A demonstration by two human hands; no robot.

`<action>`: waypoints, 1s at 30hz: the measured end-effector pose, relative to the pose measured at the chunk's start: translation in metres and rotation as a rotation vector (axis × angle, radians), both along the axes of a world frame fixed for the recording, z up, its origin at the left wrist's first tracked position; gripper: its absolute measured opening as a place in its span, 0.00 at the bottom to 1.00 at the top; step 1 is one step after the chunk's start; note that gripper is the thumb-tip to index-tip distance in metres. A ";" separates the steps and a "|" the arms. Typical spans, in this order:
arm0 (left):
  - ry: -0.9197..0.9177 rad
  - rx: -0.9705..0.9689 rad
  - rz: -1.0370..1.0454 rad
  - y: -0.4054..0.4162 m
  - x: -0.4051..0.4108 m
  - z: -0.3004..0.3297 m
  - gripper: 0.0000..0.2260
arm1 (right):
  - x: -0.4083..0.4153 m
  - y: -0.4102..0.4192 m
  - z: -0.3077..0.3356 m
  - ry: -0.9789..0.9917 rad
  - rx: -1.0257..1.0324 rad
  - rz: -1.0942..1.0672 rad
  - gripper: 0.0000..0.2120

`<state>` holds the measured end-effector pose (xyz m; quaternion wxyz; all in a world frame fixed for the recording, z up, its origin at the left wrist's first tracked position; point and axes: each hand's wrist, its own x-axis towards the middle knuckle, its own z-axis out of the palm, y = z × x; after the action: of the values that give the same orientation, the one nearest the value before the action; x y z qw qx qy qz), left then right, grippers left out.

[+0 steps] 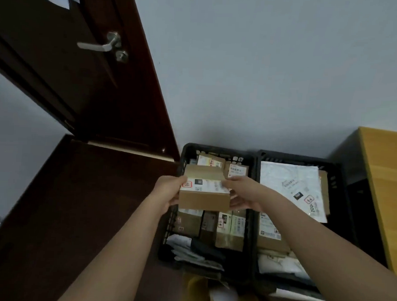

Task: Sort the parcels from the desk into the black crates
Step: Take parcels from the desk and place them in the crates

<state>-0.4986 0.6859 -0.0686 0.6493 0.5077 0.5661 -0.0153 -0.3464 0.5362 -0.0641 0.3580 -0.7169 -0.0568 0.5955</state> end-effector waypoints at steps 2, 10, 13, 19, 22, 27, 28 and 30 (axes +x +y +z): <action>0.065 -0.055 -0.050 0.011 -0.005 -0.017 0.10 | -0.014 0.002 -0.013 0.032 -0.063 -0.039 0.15; 0.235 -0.097 -0.222 0.012 -0.019 -0.106 0.06 | -0.059 -0.001 -0.092 0.128 -0.238 -0.171 0.06; 0.280 -0.046 -0.252 0.011 -0.027 -0.142 0.08 | -0.068 0.001 -0.122 0.147 -0.275 -0.171 0.06; 0.375 0.045 -0.289 0.012 -0.039 -0.201 0.17 | -0.075 0.008 -0.176 0.199 -0.304 -0.139 0.03; 0.370 0.085 -0.293 0.010 -0.039 -0.220 0.18 | -0.075 0.011 -0.201 0.182 -0.273 -0.168 0.09; 0.395 0.214 -0.320 0.005 -0.030 -0.234 0.13 | -0.084 0.013 -0.242 0.184 -0.223 -0.328 0.24; 0.385 0.192 -0.319 0.002 -0.029 -0.236 0.12 | -0.087 0.010 -0.250 0.162 -0.223 -0.343 0.24; 0.350 0.111 -0.290 -0.005 -0.031 -0.243 0.12 | -0.092 0.005 -0.264 0.127 -0.222 -0.373 0.24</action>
<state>-0.5295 0.6806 -0.3114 0.5035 0.6082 0.5910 -0.1651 -0.4386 0.5411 -0.3277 0.3837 -0.7109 0.1653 0.5657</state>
